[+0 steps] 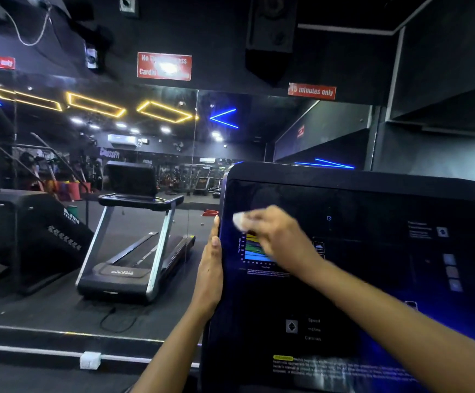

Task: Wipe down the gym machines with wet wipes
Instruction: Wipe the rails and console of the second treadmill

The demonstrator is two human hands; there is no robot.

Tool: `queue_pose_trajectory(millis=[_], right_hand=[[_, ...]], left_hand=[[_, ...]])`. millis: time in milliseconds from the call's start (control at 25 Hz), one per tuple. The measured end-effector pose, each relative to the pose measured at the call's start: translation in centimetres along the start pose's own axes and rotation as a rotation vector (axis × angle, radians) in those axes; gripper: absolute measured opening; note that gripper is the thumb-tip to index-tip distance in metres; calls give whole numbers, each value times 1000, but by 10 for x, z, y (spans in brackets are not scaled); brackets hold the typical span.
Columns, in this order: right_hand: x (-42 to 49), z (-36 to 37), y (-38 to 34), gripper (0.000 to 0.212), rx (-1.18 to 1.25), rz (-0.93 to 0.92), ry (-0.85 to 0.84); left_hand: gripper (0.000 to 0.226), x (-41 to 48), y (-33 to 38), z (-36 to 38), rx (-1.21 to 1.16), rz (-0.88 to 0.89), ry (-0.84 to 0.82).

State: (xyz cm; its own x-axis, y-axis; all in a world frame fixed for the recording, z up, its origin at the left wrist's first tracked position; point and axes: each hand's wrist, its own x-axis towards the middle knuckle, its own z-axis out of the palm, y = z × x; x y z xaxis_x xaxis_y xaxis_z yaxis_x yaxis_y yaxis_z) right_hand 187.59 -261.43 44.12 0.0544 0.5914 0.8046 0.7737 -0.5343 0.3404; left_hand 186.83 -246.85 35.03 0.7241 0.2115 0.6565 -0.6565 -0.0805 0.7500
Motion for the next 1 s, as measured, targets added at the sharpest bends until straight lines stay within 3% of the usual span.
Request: queue_pose_trajectory(millis=[80,200,480,640,1000], right_hand=[[41,-10,33,34,-60,138,129],[84,-6,57,34,-120,216,103],[55,23,31,40,-102,-31,-34],[59,-3,61,45,-164,162,166],[-66,16,-15,38,-132,-123,-63]], left_hand=[[72,0,-1,0,2,3,3],[70,0,-2,0,-2,-24,-1],[66,0,1,1,15,-19,30],[61,-4,7,0,93,-1,20],[50,-5,8,0,140,11,20]])
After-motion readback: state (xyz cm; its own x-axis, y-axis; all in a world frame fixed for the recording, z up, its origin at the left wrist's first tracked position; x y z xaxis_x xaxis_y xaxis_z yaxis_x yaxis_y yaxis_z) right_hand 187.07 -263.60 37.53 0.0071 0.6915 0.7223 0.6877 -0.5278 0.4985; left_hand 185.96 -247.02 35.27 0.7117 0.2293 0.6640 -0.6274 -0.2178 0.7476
